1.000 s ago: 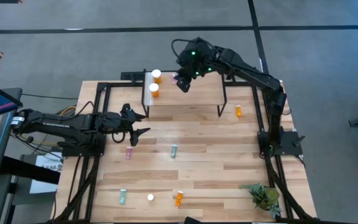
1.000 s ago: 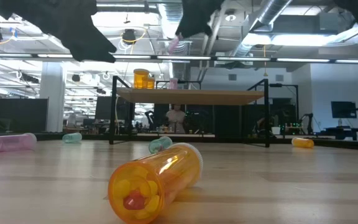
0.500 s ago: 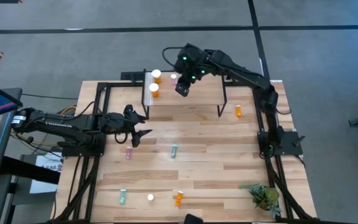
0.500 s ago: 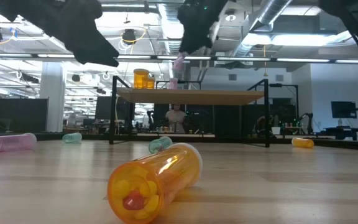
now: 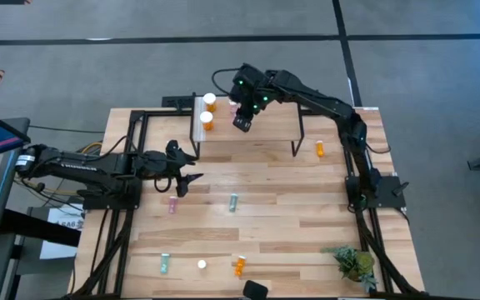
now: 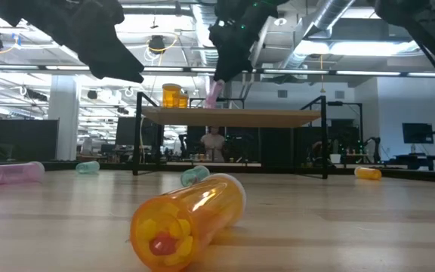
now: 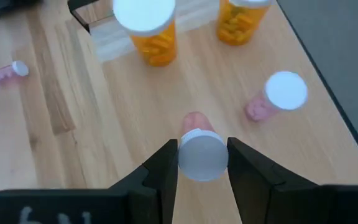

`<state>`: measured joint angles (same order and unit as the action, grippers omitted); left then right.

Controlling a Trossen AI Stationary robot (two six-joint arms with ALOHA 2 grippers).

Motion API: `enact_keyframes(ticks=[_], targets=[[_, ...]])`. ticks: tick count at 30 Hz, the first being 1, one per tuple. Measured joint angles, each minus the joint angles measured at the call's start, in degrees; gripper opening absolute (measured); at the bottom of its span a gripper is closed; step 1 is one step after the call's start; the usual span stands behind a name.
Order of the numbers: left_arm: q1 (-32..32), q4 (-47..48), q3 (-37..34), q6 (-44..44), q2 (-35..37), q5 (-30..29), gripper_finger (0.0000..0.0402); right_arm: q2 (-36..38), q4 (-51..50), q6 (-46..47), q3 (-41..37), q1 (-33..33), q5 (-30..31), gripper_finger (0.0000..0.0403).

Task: Pick and place medicine bottles onto shelf by color
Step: Put the bottom small pink pill bottle aligned with the other small pink bottle on the shelf

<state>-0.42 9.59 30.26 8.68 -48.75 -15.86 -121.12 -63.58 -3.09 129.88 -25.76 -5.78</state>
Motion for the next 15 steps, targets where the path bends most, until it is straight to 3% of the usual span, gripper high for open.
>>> enact_keyframes(ticks=[15], targets=[[0.0, 0.0, 0.0, 0.6, 0.0, 0.0, 0.027, -0.1, 1.8, -0.2, -0.1, 0.2, 1.8, 0.0165]])
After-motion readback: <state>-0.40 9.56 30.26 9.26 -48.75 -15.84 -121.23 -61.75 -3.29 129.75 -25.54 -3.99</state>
